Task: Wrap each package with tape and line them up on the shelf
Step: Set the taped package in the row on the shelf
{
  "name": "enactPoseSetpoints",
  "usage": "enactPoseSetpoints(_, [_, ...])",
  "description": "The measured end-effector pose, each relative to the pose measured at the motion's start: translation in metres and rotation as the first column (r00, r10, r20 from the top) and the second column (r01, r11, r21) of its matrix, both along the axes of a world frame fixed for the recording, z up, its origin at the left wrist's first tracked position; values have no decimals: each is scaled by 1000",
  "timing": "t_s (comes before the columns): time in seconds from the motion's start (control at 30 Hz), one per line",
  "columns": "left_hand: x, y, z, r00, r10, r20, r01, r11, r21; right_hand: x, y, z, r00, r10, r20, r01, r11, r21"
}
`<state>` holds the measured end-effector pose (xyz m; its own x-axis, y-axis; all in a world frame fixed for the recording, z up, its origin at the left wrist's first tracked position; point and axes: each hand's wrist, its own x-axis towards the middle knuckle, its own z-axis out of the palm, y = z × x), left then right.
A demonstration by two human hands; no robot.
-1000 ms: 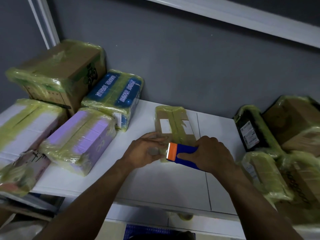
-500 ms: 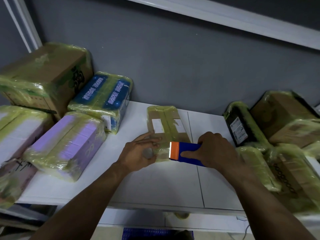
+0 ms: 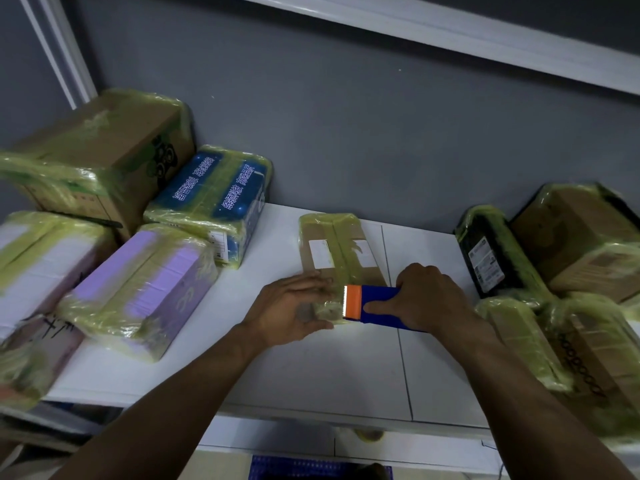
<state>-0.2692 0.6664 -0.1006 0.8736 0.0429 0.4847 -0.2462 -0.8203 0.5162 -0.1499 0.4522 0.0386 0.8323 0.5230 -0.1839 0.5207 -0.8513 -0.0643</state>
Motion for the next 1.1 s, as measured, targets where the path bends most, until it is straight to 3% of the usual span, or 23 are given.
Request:
enactPoseSetpoints(0.17, [4,-12,-1,999,49,-10,-49,997,-65,3,-3,-5,1000,12,-4,-12,999,38])
enactPoseSetpoints(0.43, [1,-8,-2,996,91,-18,-92,995,-39,1,-16,-6,998,35,-44,-30,993,114])
enactPoseSetpoints(0.83, [-28,-6,3,998,58,24,-58,998,-17,-11,-34,-1,998,48,-38,-45,996,80])
enactPoseSetpoints(1.1, [-37,-7,-7,997,27,79,-40,985,170,-12,-27,-11,996,57,-67,-50,993,105])
